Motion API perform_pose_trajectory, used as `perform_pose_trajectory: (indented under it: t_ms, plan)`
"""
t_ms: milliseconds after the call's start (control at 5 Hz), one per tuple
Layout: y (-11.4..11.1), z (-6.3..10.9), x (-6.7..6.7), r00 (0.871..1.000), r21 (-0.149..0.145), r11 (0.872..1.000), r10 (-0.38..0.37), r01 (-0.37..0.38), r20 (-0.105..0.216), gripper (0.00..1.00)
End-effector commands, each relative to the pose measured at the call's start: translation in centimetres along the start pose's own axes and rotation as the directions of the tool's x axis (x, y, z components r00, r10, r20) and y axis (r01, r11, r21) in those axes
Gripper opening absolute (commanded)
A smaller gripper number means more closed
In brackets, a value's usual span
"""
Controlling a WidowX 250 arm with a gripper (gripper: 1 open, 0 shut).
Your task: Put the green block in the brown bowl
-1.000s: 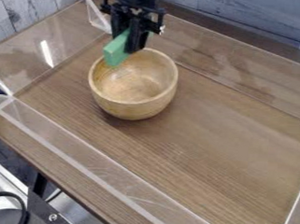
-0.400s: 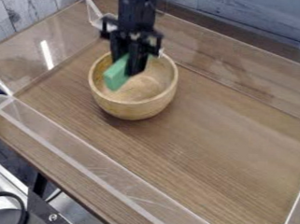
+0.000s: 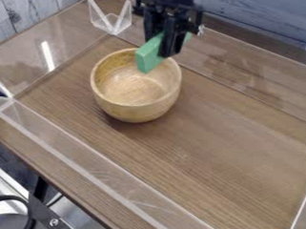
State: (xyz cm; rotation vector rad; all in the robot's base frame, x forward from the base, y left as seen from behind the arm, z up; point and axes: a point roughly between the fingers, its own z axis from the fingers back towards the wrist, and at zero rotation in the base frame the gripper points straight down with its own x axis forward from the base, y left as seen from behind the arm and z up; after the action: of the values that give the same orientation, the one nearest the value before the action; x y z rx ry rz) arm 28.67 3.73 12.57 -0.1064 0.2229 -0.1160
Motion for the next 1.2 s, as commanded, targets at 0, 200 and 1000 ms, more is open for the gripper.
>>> perform_pose_trajectory:
  t_ms: [0, 200, 1000]
  plan:
    - [0.5, 1.9, -1.8, 0.998, 0.023, 0.999, -0.030, 0.029, 0.055, 1.00]
    - [2.2, 0.8, -3.4, 0.998, 0.047, 0.998, -0.051, 0.049, 0.043, 0.00]
    - [1.7, -1.2, -1.9, 0.995, 0.053, 0.994, -0.101, 0.100, 0.014, 0.00]
